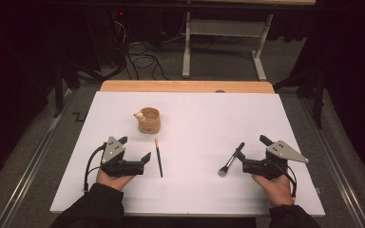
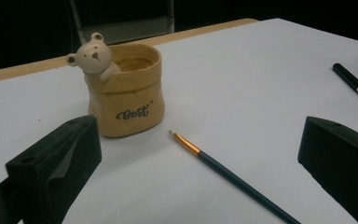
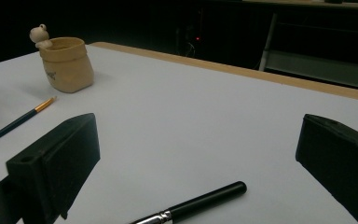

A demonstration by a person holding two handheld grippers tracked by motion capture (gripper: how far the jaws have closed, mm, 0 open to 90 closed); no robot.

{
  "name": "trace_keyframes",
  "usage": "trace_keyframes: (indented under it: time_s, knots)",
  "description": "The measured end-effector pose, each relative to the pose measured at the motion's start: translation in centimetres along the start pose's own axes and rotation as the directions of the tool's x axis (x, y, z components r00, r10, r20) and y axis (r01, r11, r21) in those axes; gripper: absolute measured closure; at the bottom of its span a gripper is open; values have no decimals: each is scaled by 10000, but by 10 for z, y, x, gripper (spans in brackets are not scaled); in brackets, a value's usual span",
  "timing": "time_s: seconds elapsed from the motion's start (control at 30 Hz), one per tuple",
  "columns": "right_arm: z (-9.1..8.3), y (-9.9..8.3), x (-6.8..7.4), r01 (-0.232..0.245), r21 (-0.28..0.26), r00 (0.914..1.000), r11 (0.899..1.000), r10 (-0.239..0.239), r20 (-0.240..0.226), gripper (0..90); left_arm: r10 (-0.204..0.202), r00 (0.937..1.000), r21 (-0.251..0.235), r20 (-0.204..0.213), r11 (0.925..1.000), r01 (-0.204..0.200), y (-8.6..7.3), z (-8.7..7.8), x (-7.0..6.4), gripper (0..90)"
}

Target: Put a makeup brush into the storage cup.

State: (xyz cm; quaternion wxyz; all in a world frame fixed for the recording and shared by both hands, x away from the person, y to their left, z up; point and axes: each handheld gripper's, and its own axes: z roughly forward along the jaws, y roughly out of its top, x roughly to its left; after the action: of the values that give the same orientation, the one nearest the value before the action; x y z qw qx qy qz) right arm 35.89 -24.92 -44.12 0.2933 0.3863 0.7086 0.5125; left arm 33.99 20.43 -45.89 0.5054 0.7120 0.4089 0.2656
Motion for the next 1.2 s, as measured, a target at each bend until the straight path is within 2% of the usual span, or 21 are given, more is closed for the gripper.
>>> trace_keyframes:
  time_s: [0.13, 0.27, 0.5, 0.7, 1.03, 1.2]
  knots:
    - [2, 0, -1, 21, 241, 9999, 9997, -24, 133, 4, 22, 10000, 83, -8, 10000, -22, 0, 1, 0, 1]
    - [2, -1, 0, 121, 307, 9998, 9995, -126, 151, 4, -17, 10000, 88, -29, 10000, 17, 0, 1, 1, 1]
    - [1, -1, 0, 250, 315, 9995, 9992, -255, 161, 4, -189, 9997, 414, -175, 9990, 196, -2, 2, 5, 3]
    - [1, -3, -3, 233, 410, 9994, 9989, -244, 251, 4, -373, 9982, 921, -471, 9949, 415, -4, 6, 11, 6]
    - [2, -7, -2, 417, 618, 9988, 9972, -433, 235, 4, -554, 9972, 1274, -510, 9899, 615, -6, 8, 14, 6]
    - [1, -7, -1, 475, 665, 9985, 9967, -492, 245, 4, -630, 9966, 1598, -532, 9846, 708, -8, 11, 16, 6]
